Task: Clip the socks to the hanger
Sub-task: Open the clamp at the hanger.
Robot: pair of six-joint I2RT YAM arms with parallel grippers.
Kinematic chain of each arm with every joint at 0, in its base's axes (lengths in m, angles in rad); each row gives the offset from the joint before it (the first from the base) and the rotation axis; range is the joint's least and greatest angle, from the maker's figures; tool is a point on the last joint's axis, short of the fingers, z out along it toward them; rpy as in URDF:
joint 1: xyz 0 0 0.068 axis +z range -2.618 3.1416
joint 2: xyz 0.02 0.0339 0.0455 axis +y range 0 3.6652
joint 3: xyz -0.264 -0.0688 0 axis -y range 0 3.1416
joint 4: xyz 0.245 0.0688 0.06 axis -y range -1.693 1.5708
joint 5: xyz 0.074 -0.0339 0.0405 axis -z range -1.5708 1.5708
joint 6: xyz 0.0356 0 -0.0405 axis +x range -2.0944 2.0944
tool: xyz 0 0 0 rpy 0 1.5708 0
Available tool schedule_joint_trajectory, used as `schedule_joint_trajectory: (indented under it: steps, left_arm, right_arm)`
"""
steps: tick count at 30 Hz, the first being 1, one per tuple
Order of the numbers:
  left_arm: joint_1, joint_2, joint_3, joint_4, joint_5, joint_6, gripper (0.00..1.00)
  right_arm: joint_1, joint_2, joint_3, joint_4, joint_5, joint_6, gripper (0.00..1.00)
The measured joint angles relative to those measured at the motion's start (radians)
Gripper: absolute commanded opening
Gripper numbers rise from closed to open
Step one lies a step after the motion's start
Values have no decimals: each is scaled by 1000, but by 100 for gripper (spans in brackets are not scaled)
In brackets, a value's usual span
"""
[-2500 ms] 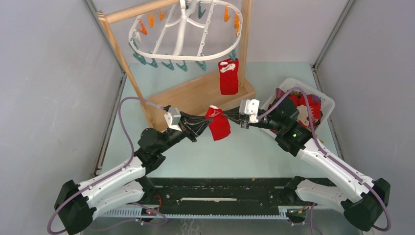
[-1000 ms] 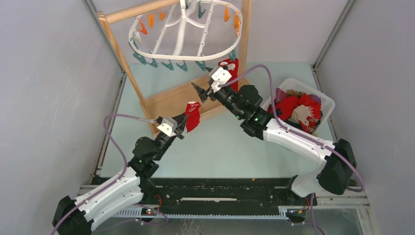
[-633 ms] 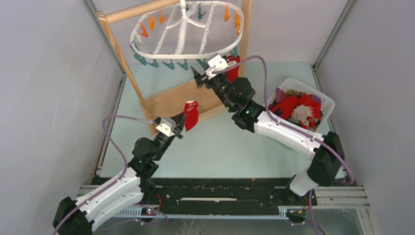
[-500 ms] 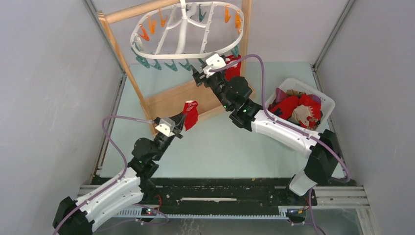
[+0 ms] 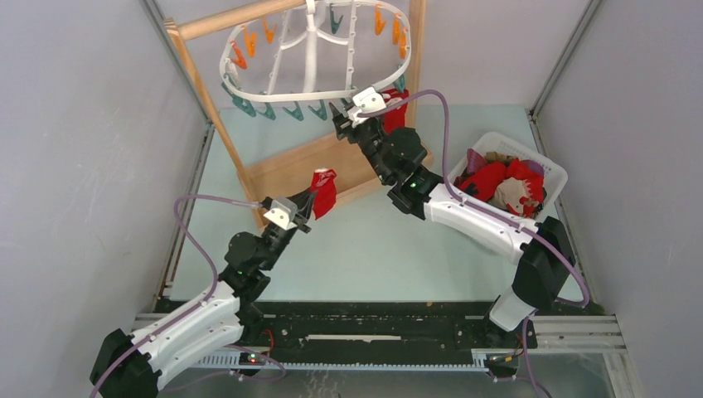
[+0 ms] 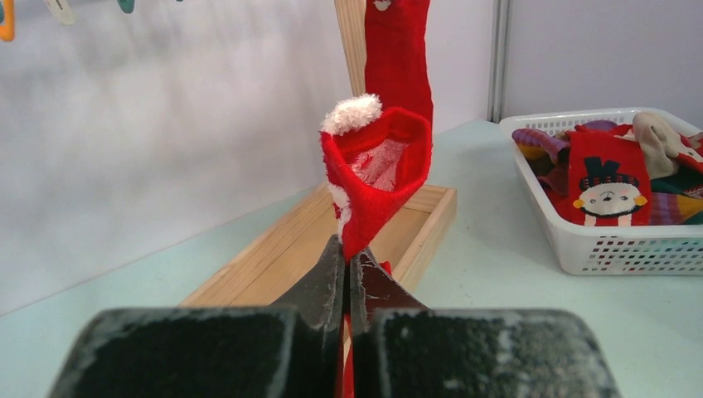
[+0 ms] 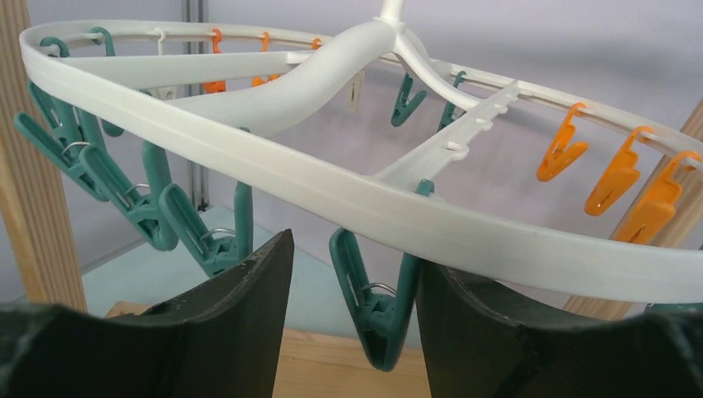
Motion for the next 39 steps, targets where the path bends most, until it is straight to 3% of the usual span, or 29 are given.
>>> schedule_joint_trajectory:
  steps: [16, 21, 28, 36, 39]
  left_arm:
    - [1, 5, 0, 8, 4, -11, 0]
    - [1, 11, 0, 16, 12, -21, 0]
    - [1, 29, 0, 28, 29, -35, 0]
    - [1, 44, 0, 43, 37, -35, 0]
    - [1, 60, 0, 44, 45, -35, 0]
  right_arm:
    - [-34, 12, 15, 28, -8, 60, 47]
    - [-45, 14, 29, 28, -11, 88, 54]
    - [-46, 14, 36, 27, -16, 112, 51]
    - [-53, 14, 39, 27, -15, 143, 35]
    - [-58, 14, 39, 25, -19, 159, 19]
